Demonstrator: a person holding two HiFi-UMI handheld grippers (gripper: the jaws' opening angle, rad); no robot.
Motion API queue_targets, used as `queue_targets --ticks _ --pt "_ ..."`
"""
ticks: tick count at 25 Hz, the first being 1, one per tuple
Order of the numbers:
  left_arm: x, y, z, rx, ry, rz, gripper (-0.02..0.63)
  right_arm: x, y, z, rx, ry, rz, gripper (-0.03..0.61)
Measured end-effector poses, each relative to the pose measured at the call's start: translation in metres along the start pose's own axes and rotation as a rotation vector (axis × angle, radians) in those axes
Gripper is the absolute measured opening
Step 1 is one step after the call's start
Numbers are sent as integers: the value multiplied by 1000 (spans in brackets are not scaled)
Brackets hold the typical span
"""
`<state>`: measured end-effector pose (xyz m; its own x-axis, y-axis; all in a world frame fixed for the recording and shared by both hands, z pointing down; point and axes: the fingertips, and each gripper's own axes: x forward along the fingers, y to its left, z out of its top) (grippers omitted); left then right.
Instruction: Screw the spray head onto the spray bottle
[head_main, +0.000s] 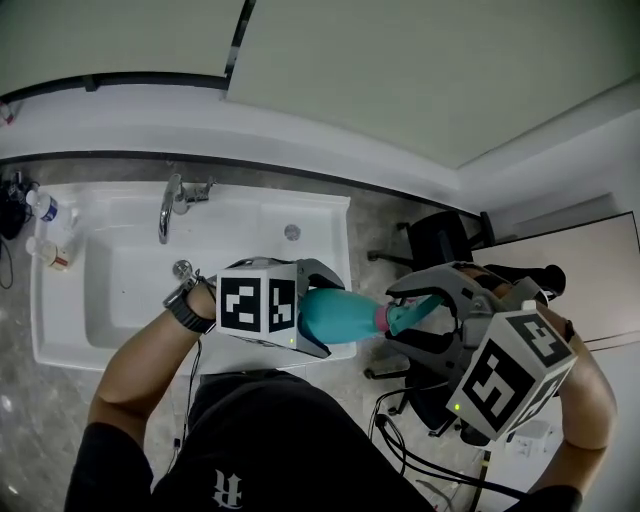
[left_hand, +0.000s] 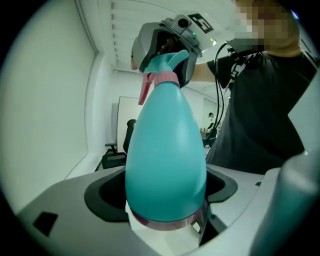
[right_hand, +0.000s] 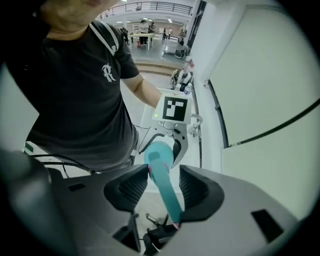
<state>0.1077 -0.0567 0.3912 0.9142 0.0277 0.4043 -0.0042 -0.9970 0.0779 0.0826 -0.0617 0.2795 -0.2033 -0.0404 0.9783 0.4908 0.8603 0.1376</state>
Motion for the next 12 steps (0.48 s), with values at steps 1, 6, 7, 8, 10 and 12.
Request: queue_targets --ticks 1,6,7,8,10,12 --pt "0 1 -1 5 10 13 419 1 1 -2 3 9 15 170" --pt "-1 -1 1 29 11 9 419 4 14 -5 -206 81 58 132" --pt "-2 -4 2 23 -10 -11 419 2 14 -2 -293 86 33 131" --pt "-3 -7 4 19 -32 -34 419 0 15 0 -379 91 3 130" --pt "-3 -14 6 15 -68 -83 419 -2 19 4 -519 103 -48 130" --pt "-4 -21 6 3 -100 -148 419 -3 21 6 -637 118 -94 130"
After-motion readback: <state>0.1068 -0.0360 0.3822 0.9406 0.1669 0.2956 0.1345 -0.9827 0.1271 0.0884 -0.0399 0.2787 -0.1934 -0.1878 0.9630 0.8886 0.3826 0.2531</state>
